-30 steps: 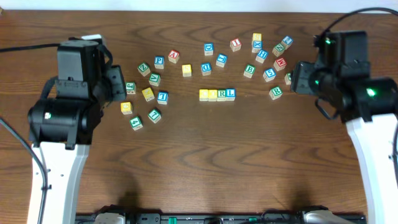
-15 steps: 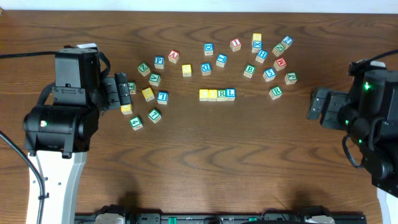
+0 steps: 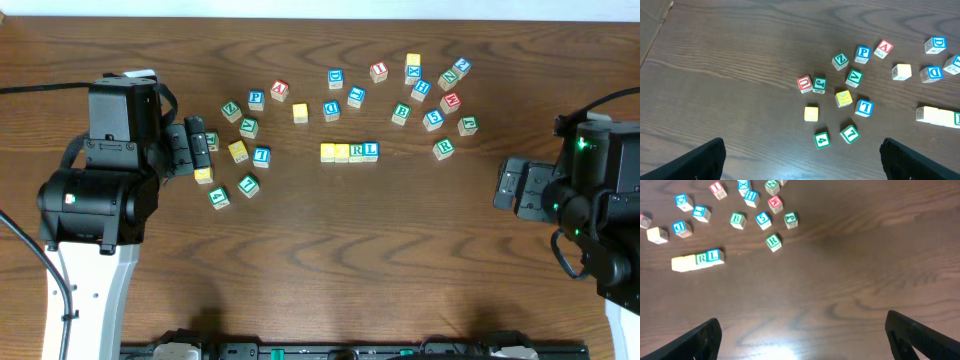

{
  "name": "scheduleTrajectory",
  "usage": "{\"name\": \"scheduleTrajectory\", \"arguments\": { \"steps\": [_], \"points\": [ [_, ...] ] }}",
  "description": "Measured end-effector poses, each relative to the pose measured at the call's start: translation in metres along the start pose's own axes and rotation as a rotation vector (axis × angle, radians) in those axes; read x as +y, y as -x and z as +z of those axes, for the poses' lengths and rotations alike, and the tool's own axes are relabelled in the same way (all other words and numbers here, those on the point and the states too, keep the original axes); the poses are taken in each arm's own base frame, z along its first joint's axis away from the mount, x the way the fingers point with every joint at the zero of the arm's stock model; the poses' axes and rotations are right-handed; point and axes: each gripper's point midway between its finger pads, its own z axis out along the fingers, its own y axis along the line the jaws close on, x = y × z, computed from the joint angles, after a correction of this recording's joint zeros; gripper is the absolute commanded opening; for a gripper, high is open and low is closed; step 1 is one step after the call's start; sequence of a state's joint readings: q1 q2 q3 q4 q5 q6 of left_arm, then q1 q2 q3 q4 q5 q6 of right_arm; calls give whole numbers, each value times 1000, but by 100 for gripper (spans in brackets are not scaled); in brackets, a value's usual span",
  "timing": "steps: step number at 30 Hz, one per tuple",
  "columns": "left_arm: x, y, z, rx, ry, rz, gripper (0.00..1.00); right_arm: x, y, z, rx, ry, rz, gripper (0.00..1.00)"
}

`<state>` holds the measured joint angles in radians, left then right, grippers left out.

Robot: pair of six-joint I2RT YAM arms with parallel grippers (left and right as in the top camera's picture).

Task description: Spell out CORL

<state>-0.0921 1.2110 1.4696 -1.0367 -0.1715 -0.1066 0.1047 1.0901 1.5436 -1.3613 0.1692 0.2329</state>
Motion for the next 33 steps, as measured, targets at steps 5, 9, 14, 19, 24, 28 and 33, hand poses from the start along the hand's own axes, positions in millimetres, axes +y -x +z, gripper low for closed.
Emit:
{"name": "scheduleTrajectory", "arguments": {
  "steps": [5, 9, 14, 19, 24, 28, 33],
  "points": [
    [0, 0, 0, 1, 1, 0, 98, -5, 38, -2, -195, 1, 61, 99],
    [0, 0, 0, 1, 1, 0, 98, -20, 51, -9, -415, -5, 131, 99],
    [0, 0, 0, 1, 2, 0, 98, -25, 27, -1, -627, 32, 166, 99],
    [1, 0, 0, 1, 6, 0, 98, -16, -9, 36, -711, 95, 159, 99],
    [2, 0, 0, 1, 10, 1, 98, -1, -51, 75, -745, 170, 131, 99],
    [2, 0, 0, 0, 12, 1, 98, 0, -74, 96, -751, 185, 126, 99],
    [2, 0, 0, 0, 12, 1, 98, -1, -94, 114, -766, 191, 128, 99]
  ]
}}
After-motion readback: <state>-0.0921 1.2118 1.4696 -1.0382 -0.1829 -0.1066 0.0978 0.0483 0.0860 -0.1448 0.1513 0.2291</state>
